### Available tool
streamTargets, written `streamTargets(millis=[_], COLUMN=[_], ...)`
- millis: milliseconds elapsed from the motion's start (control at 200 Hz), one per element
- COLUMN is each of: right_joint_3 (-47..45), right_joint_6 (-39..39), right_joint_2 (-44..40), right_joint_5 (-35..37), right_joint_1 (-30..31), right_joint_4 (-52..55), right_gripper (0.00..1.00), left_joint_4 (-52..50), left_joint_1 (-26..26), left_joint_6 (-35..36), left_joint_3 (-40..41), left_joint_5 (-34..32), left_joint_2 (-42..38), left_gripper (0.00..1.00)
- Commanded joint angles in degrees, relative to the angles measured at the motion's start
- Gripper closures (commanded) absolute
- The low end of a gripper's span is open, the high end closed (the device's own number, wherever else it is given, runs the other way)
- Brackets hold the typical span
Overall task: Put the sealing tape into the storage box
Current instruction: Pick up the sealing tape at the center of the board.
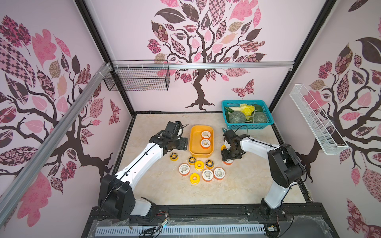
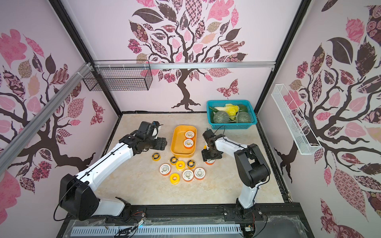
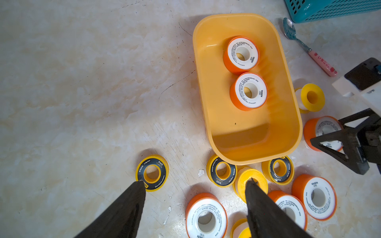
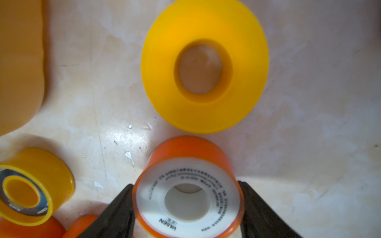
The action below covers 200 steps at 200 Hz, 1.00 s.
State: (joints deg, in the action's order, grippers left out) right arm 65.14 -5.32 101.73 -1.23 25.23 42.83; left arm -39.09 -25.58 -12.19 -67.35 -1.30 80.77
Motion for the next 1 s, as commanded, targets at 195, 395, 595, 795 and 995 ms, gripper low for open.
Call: streamTargets(millis=[195,395,595,795,995], right_joint_3=[2.5,4.1,6.0,9.6,13.2], right_joint_6=[0.3,0.2,0.4,1.3,1.5], right_joint_2=[-3.9,-6.9,-8.8,-9.2,-8.1], right_joint_5=[-1.1,-2.8,-6.4,-11.7,-16.0], right_joint_1=[0.3,0.2,0.0,0.0,0.1], right_joint_4=[1.4,2.9,4.2,5.1,5.6], right_gripper=[0.26,0.25,0.25,0.25,0.25], left_joint_4=[-0.5,-0.6,-1.8,-4.2,1.1], left_joint_1=[0.2,0.2,0.7,0.9,1.0], left_joint_6=[0.2,-0.6,-2.2,-7.4,-11.7], left_joint_3=[-1.4,-1.5,-2.2,-6.2,-6.2], left_joint_5=[0.2,0.3,-0.1,2.7,3.4], left_joint_2=[1.6,2.2,4.5,10.0,14.9], left_gripper=[0.19,0.19,0.19,0.22,0.35])
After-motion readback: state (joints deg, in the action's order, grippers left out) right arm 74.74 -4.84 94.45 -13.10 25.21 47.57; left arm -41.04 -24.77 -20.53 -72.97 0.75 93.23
